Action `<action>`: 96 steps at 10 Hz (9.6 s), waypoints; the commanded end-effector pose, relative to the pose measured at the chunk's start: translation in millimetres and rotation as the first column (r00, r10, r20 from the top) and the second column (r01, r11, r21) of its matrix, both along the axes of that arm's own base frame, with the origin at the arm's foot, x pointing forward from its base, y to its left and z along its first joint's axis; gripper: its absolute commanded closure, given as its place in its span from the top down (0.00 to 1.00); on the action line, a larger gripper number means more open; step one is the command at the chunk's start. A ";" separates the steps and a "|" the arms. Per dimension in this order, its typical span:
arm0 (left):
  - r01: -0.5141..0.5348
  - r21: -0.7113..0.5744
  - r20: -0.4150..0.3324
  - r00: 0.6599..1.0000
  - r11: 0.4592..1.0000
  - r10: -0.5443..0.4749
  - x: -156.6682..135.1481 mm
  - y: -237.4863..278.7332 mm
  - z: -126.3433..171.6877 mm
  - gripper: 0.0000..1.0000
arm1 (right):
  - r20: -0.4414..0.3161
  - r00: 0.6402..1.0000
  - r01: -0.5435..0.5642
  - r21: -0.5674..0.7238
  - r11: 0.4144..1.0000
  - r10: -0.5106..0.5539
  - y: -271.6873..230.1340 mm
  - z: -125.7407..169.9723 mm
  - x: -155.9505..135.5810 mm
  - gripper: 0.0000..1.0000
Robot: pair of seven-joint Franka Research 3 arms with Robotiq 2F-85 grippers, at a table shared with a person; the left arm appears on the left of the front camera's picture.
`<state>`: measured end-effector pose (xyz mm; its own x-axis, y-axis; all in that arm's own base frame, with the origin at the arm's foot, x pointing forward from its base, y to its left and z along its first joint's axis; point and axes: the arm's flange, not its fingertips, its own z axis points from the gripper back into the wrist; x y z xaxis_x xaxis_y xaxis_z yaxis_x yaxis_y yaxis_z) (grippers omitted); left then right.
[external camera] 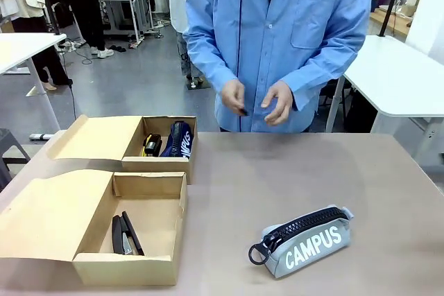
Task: Place items inside the box.
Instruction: Pick up a Pencil pouch or Stapler and place it inside the Mailer Box closest to the robot.
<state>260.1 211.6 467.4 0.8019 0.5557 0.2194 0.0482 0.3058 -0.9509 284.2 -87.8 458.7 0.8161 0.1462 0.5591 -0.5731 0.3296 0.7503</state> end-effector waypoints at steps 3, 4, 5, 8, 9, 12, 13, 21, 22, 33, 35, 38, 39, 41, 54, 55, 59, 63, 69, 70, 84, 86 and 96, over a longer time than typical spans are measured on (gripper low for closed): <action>-0.001 -0.006 0.028 1.000 1.000 0.001 -0.8 -0.5 0.9 1.00 | -0.027 0.844 -0.395 -0.708 0.585 0.536 169.4 7.0 32.7 1.00; -0.001 -0.006 0.028 1.000 1.000 0.001 -0.8 -0.5 0.9 1.00 | -0.182 0.712 -0.553 -0.740 0.382 0.678 190.1 2.5 29.3 1.00; -0.001 -0.006 0.028 1.000 1.000 0.001 -0.8 -0.5 0.9 1.00 | -0.002 0.952 -0.280 -0.398 0.874 0.305 155.1 12.8 21.9 1.00; -0.001 -0.006 0.028 1.000 1.000 0.001 -0.8 -0.5 0.9 1.00 | 0.042 0.836 -0.404 -0.629 0.665 0.547 225.5 -0.5 24.1 1.00; -0.001 -0.006 0.028 1.000 1.000 0.001 -0.8 -0.5 0.9 1.00 | 0.084 0.779 -0.395 -0.705 0.590 0.621 242.8 -11.2 34.0 1.00; -0.001 -0.006 0.028 1.000 1.000 0.001 -0.8 -0.5 0.9 1.00 | 0.102 0.759 -0.290 -0.832 0.474 0.643 265.6 -52.5 57.1 1.00; -0.001 -0.006 0.028 1.000 1.000 0.001 -0.8 -0.5 0.9 1.00 | 0.109 0.746 -0.241 -0.876 0.419 0.657 276.7 -63.9 56.7 1.00; -0.001 -0.006 0.028 1.000 1.000 0.001 -0.8 -0.5 0.9 1.00 | -0.102 0.595 -0.478 -0.842 0.249 0.797 300.5 -109.2 56.4 1.00; -0.001 -0.006 0.028 1.000 1.000 0.001 -0.8 -0.5 0.9 1.00 | -0.134 0.576 -0.500 -0.838 0.218 0.806 305.0 -116.1 57.2 1.00; -0.001 -0.006 0.028 1.000 1.000 0.001 -0.8 -0.5 0.9 1.00 | -0.252 0.508 -0.617 -0.773 0.144 0.823 307.6 -129.5 55.7 0.00; -0.001 -0.006 0.028 1.000 1.000 0.001 -0.8 -0.5 0.9 1.00 | -0.260 0.520 -0.618 -0.772 0.149 0.814 303.8 -124.3 54.4 0.04; -0.001 -0.006 0.028 1.000 1.000 0.001 -0.8 -0.5 0.9 1.00 | -0.251 0.545 -0.628 -0.754 0.191 0.800 300.7 -113.9 51.8 0.00; -0.001 -0.006 0.028 1.000 1.000 0.001 -0.8 -0.5 0.9 1.00 | -0.240 0.577 -0.623 -0.747 0.231 0.781 297.5 -107.1 50.8 0.00; -0.001 -0.006 0.028 1.000 1.000 0.001 -0.8 -0.5 0.9 1.00 | -0.248 0.697 -0.596 -0.723 0.351 0.673 286.1 -76.4 35.7 0.00; -0.001 -0.006 0.028 1.000 1.000 0.001 -0.8 -0.5 0.9 1.00 | -0.251 0.944 0.046 -0.545 0.837 -0.215 186.7 62.1 -20.6 0.07; -0.001 -0.006 0.028 1.000 1.000 0.001 -0.8 -0.5 0.9 1.00 | -0.285 0.893 0.151 -0.539 0.829 -0.347 202.6 63.5 -13.5 0.07; -0.001 -0.006 0.028 1.000 1.000 0.001 -0.8 -0.5 0.9 1.00 | -0.387 0.738 0.218 -0.638 0.738 -0.553 295.1 47.7 31.9 0.07; -0.001 -0.006 0.028 1.000 1.000 0.001 -0.8 -0.5 0.9 1.00 | -0.478 0.741 0.212 -0.500 0.840 -0.471 217.6 66.6 -0.2 0.07; -0.001 -0.006 0.028 1.000 1.000 0.001 -0.8 -0.5 0.9 1.00 | -0.467 0.779 0.170 -0.484 0.858 -0.418 200.9 65.3 -11.9 0.07; -0.001 -0.006 0.028 1.000 1.000 0.001 -0.8 -0.5 0.9 1.00 | -0.469 0.780 0.158 -0.493 0.856 -0.415 205.7 64.3 -9.1 0.07; -0.001 -0.006 0.028 1.000 1.000 0.001 -0.8 -0.5 0.9 1.00 | -0.447 0.739 0.190 -0.579 0.793 -0.504 437.7 65.4 49.2 0.07; -0.001 -0.006 0.028 1.000 1.000 0.001 -0.8 -0.5 0.9 1.00 | -0.354 0.734 0.183 -0.718 0.672 -0.579 514.6 28.6 56.4 0.07; -0.001 -0.006 0.028 1.000 1.000 0.001 -0.8 -0.5 0.9 1.00 | -0.410 0.758 0.085 -0.710 0.699 -0.508 561.0 -19.8 50.9 0.07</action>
<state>259.7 211.8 467.7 0.8010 0.5565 0.2207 0.0482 0.3076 -0.9503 324.5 455.0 432.0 0.9913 -0.0006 -0.1315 0.0592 0.8948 0.4425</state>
